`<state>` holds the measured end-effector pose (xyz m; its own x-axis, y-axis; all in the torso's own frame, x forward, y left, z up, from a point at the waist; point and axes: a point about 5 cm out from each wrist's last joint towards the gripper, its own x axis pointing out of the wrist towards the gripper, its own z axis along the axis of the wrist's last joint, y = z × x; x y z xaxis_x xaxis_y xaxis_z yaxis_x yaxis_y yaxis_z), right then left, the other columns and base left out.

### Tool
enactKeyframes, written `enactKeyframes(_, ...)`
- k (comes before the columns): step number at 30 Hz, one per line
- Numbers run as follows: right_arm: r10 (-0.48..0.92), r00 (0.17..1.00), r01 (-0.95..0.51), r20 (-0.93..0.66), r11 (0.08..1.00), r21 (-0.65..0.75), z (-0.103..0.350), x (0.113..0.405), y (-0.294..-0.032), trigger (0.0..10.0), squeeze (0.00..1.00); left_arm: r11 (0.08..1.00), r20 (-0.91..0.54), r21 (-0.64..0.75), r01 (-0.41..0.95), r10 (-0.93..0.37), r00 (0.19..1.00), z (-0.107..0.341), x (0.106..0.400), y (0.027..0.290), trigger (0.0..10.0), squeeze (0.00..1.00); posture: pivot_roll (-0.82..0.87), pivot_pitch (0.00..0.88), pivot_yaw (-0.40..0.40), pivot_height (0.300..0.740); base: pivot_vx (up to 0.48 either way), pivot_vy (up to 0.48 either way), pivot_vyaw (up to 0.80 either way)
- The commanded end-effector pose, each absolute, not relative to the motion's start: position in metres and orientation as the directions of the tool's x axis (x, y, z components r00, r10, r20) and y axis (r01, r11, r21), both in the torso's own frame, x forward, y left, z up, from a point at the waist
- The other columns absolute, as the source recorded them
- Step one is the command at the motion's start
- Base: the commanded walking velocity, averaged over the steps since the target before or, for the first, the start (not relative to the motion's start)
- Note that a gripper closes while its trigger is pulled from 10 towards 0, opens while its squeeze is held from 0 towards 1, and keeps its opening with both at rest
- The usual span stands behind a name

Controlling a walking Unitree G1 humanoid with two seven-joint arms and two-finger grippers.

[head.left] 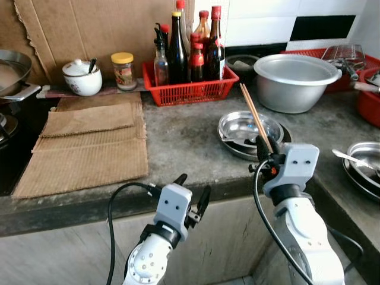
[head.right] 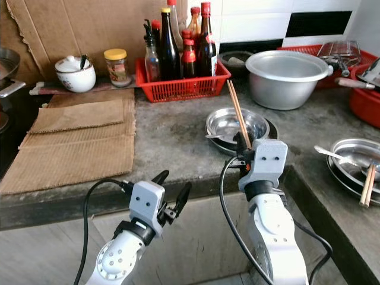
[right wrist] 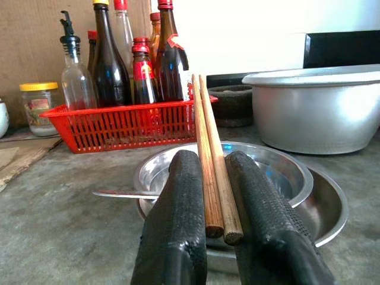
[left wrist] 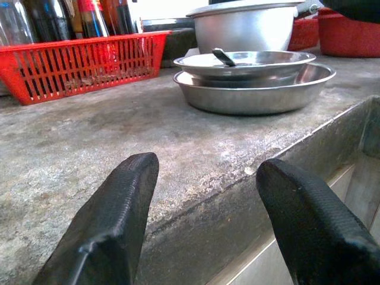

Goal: Kitchen organization

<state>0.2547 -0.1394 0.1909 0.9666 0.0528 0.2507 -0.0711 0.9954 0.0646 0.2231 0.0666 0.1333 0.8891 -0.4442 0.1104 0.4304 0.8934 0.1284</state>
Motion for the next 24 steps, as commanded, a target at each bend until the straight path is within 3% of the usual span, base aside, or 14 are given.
enactKeyframes(1,0.079,0.961,-0.098,0.266,0.994,0.058,0.1948,0.2497,-0.1362,0.0,0.00,0.896,0.137,0.131,0.425,-0.441,0.887,0.1382,0.2229,0.0668,10.0,0.00,0.18,0.000,-0.044,0.740,0.000,0.000,0.00)
enactKeyframes(6,0.096,0.961,-0.111,0.261,0.993,0.044,0.1933,0.2472,-0.1319,0.0,0.00,0.890,0.133,0.124,0.439,-0.453,0.881,0.1369,0.2221,0.0650,10.0,0.00,0.18,0.000,-0.042,0.740,0.000,0.000,0.00)
enactKeyframes(24,0.091,0.965,-0.105,0.247,0.993,0.045,0.1893,0.2487,-0.1289,0.0,0.00,0.887,0.128,0.130,0.443,-0.458,0.880,0.1358,0.2231,0.0652,10.0,0.00,0.18,0.000,-0.039,0.740,-0.286,0.000,0.00)
